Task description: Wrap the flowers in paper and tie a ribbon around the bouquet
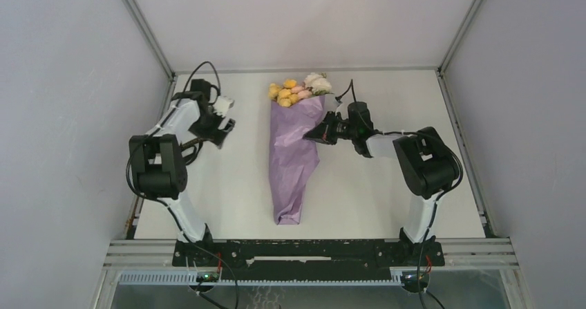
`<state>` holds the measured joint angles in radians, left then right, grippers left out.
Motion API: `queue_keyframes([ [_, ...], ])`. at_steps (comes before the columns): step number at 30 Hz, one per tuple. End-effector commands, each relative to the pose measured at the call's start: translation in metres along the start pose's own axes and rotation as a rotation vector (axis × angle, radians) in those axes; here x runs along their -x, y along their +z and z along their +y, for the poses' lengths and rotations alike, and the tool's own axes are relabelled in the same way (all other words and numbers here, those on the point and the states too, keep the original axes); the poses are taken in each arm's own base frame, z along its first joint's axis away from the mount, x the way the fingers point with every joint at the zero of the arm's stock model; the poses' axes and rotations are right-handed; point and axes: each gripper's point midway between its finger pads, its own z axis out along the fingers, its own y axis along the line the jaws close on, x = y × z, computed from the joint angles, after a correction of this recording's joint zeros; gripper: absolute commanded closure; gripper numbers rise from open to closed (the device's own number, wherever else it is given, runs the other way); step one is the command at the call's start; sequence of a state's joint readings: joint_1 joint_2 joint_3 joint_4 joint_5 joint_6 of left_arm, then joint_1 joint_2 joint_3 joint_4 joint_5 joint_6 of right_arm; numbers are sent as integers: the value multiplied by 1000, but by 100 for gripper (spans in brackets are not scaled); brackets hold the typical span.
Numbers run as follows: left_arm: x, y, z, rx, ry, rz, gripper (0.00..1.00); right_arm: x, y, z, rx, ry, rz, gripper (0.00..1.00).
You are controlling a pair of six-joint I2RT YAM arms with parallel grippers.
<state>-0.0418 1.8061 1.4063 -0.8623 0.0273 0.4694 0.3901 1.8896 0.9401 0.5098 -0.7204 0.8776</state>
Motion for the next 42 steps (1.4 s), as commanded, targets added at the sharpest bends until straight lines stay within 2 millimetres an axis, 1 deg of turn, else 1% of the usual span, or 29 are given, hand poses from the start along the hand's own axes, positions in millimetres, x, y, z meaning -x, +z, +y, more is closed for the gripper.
queue_keyframes([
  [1, -41, 5, 84, 207, 54, 202, 6, 7, -14, 3, 7, -53, -21, 100],
  [2, -40, 6, 94, 208, 17, 203, 8, 8, -15, 2, 3, -57, -22, 100],
  [4, -31, 10, 102, 189, -25, 193, 13, 9, -16, -2, -5, -61, -24, 100],
  [6, -17, 16, 102, 165, -62, 162, 16, 8, -16, -4, -5, -60, -19, 100],
  [8, -4, 24, 102, 140, -109, 130, 23, 8, -16, -7, -6, -55, -16, 100],
  [10, 3, 34, 99, 102, -150, 131, 32, 9, -18, -10, -8, -50, -20, 100],
  [11, 5, 37, 98, 92, -161, 132, 35, 11, -19, -11, -9, -45, -23, 100],
  [14, 7, 47, 99, 81, -169, 139, 39, 13, -22, -16, -14, -36, -30, 100],
  [17, 3, 53, 90, 31, -152, 173, 44, 16, -24, -22, -22, -29, -37, 100],
  [19, -1, 52, 84, 0, -137, 190, 45, 17, -24, -23, -26, -25, -38, 100],
  [23, -14, 45, 78, -18, -85, 210, 39, 16, -24, -25, -31, -25, -37, 100],
  [25, -21, 41, 78, -21, -45, 223, 38, 16, -24, -26, -33, -22, -35, 100],
  [27, -30, 40, 82, -10, -6, 257, 41, 15, -24, -27, -33, -21, -34, 100],
  [29, -34, 44, 88, 10, 19, 287, 48, 14, -25, -27, -33, -21, -36, 100],
  [31, -34, 47, 93, 18, 20, 309, 61, 13, -25, -27, -32, -19, -32, 100],
  [33, -31, 47, 92, 7, 7, 317, 76, 13, -26, -26, -30, -21, -34, 100],
  [35, -28, 42, 91, -1, -3, 300, 89, 13, -27, -25, -29, -21, -37, 100],
  [36, -26, 39, 88, -6, -6, 286, 92, 13, -27, -25, -28, -23, -38, 100],
  [42, -21, 9, 77, -9, -12, 192, 91, 14, -27, -23, -24, -26, -40, 100],
])
